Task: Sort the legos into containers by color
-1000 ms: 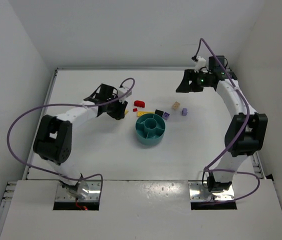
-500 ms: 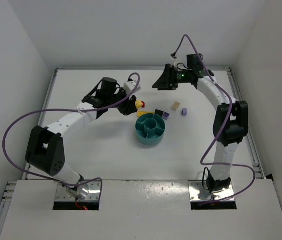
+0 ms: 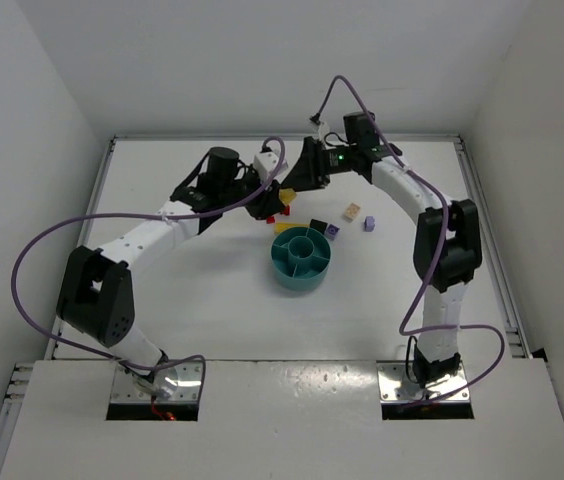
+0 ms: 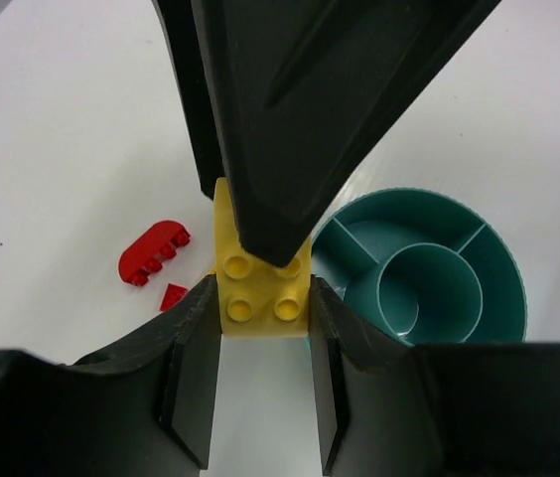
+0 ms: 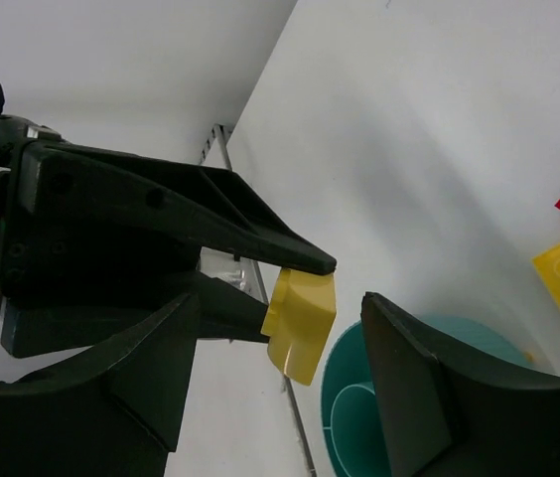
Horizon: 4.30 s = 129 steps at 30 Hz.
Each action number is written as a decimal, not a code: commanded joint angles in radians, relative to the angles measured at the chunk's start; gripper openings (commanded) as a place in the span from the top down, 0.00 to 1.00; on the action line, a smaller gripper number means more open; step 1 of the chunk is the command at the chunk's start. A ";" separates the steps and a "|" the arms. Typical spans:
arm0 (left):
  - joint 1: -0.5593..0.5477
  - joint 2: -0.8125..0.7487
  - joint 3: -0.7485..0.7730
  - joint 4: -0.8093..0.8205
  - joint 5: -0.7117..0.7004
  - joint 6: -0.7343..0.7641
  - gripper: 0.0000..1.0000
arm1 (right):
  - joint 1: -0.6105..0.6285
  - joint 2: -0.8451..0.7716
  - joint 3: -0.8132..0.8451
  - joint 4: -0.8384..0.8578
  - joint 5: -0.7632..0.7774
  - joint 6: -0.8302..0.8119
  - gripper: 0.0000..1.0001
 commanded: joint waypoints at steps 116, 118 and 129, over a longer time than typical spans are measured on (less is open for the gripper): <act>0.069 0.671 0.566 -0.500 0.168 0.581 0.42 | 0.039 -0.162 0.125 -0.486 0.579 -0.633 0.31; 0.060 0.680 0.566 -0.526 0.159 0.605 0.42 | 0.028 -0.162 0.125 -0.486 0.568 -0.633 0.31; 0.011 0.698 0.575 -0.578 0.105 0.656 0.41 | -0.020 -0.142 0.164 -0.486 0.518 -0.595 0.30</act>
